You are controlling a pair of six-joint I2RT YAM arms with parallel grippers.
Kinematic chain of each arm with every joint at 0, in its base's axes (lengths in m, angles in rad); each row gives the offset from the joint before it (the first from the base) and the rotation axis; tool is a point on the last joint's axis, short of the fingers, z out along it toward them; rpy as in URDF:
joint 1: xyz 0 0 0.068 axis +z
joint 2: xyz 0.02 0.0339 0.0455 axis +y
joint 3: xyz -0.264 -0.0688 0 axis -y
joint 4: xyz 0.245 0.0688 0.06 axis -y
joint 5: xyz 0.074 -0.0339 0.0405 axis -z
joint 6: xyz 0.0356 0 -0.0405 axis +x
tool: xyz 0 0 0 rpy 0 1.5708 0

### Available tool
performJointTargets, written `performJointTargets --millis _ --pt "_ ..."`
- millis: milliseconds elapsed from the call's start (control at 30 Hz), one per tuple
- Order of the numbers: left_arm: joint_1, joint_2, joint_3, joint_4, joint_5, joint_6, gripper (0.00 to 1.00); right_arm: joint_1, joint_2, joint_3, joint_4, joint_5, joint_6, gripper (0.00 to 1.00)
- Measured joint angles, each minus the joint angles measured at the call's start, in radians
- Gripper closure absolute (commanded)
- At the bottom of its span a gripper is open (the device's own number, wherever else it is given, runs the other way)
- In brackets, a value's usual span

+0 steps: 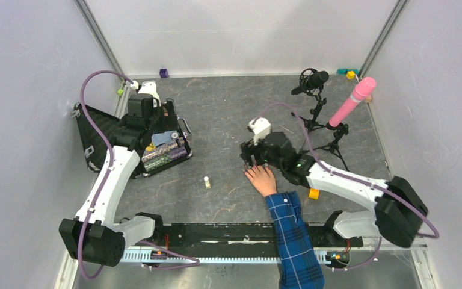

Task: Paint the nails
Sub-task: Pick up the nail polish bottle from the center of the board.

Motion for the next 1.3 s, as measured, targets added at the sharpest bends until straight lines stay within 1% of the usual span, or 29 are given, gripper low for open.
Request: performJointTargets --millis 67,133,300,367,433,467,667,933,967,1033,1300 --pt "0.000 0.001 0.000 0.002 -0.001 0.000 0.00 0.077 0.074 0.057 -0.006 0.031 0.017 0.25" --pt "0.000 0.001 0.001 -0.001 -0.001 0.000 0.00 0.140 0.132 0.107 -0.011 0.039 0.029 0.27" --pt "0.000 -0.005 0.012 -0.020 0.016 -0.027 0.00 0.235 0.249 0.216 -0.018 0.042 0.056 0.30" --pt "0.000 -0.017 0.008 -0.016 0.027 -0.048 0.00 0.275 0.299 0.257 -0.021 0.052 0.063 0.34" --pt "0.000 -0.041 -0.014 -0.002 0.033 -0.066 0.00 0.314 0.345 0.291 -0.024 0.059 0.069 0.41" --pt "0.000 -0.055 -0.028 -0.001 0.037 -0.074 0.00 0.340 0.377 0.314 -0.033 0.064 0.070 0.43" --pt "0.001 -0.064 -0.051 -0.001 0.048 -0.090 0.00 0.438 0.509 0.416 -0.105 0.153 0.061 0.44" --pt "0.006 -0.057 -0.055 0.000 0.086 -0.101 0.00 0.458 0.554 0.452 -0.148 0.204 0.061 0.47" --pt "0.006 -0.057 -0.056 0.000 0.090 -0.101 0.00 0.458 0.560 0.455 -0.151 0.209 0.062 0.48" --pt "0.006 -0.057 -0.056 0.000 0.090 -0.101 0.00 0.461 0.579 0.465 -0.153 0.215 0.064 0.53" --pt "0.006 -0.058 -0.060 0.002 0.095 -0.102 0.00 0.470 0.639 0.513 -0.167 0.217 0.064 0.55"
